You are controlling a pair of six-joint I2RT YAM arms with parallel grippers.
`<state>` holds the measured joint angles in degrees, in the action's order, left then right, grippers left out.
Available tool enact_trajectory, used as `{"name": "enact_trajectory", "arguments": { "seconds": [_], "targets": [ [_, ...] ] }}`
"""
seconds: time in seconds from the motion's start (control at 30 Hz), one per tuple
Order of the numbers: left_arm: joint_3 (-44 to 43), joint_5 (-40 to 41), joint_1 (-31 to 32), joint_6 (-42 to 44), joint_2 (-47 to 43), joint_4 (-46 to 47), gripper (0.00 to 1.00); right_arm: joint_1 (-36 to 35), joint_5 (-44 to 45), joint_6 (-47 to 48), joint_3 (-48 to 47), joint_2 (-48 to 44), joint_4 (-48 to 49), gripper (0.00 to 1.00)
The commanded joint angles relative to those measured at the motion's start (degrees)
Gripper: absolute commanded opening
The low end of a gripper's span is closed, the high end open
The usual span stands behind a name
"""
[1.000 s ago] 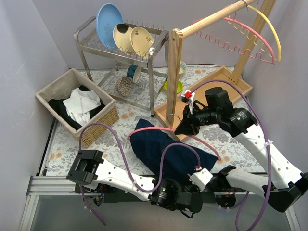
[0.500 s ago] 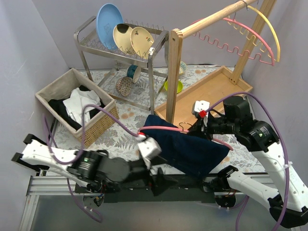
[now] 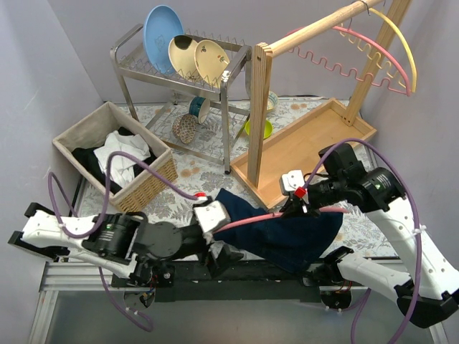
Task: Place the skirt on the hanger
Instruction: Pass the hanger from the right arm to the left
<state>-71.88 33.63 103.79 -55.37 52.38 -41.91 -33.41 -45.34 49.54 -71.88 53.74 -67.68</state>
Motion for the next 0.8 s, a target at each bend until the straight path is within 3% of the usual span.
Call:
{"name": "enact_trajectory", "arguments": {
  "seconds": [0.0,0.1,0.23,0.3,0.33,0.37,0.4,0.5,0.53,0.6,0.7,0.77],
  "targets": [
    [-0.7,-14.8,-13.4,5.6,7.4,0.8,0.98,-0.5,-7.8,9.6,-5.5,2.4,-1.8,0.01],
    [1.0,-23.5,-22.0,9.0,9.1,5.0,0.98,-0.5,-6.4,13.8,-7.5,3.1,-3.7,0.01],
    [0.2,-30.7,-25.6,11.6,13.5,6.8,0.98,-0.5,-5.5,16.5,-9.2,3.4,-6.5,0.01],
    [-0.6,-32.6,-27.4,12.7,16.9,6.3,0.92,-0.5,-5.6,18.2,-9.2,3.2,-7.2,0.01],
    [-0.9,-33.5,-28.1,13.0,17.7,6.4,0.86,-0.5,-5.7,18.1,-8.9,3.1,-7.4,0.01],
    [-1.3,-38.1,-28.7,13.2,18.5,6.5,0.71,-0.4,-5.6,18.3,-8.6,3.0,-7.4,0.01],
    [-1.6,-39.4,-29.8,13.4,19.6,6.7,0.61,-0.5,-5.5,18.3,-8.5,2.8,-7.3,0.01],
    [-2.0,-43.1,-30.5,13.0,20.6,6.8,0.16,-0.5,-4.9,18.1,-7.7,2.3,-7.2,0.01],
    [-1.8,-44.1,-30.6,12.8,20.6,6.8,0.09,-0.6,-4.8,18.1,-7.5,2.1,-7.1,0.01],
    [-0.9,-46.0,-30.8,11.9,20.4,7.5,0.0,-0.6,-4.1,15.3,-7.3,1.6,-5.5,0.01],
    [2.2,-46.8,-31.2,8.0,18.2,11.1,0.0,-0.5,0.0,7.8,-7.2,0.3,1.2,0.01],
    [4.4,-45.8,-31.3,3.3,14.9,16.0,0.0,-0.5,3.7,-2.8,-7.1,-0.9,5.3,0.16]
  ]
}}
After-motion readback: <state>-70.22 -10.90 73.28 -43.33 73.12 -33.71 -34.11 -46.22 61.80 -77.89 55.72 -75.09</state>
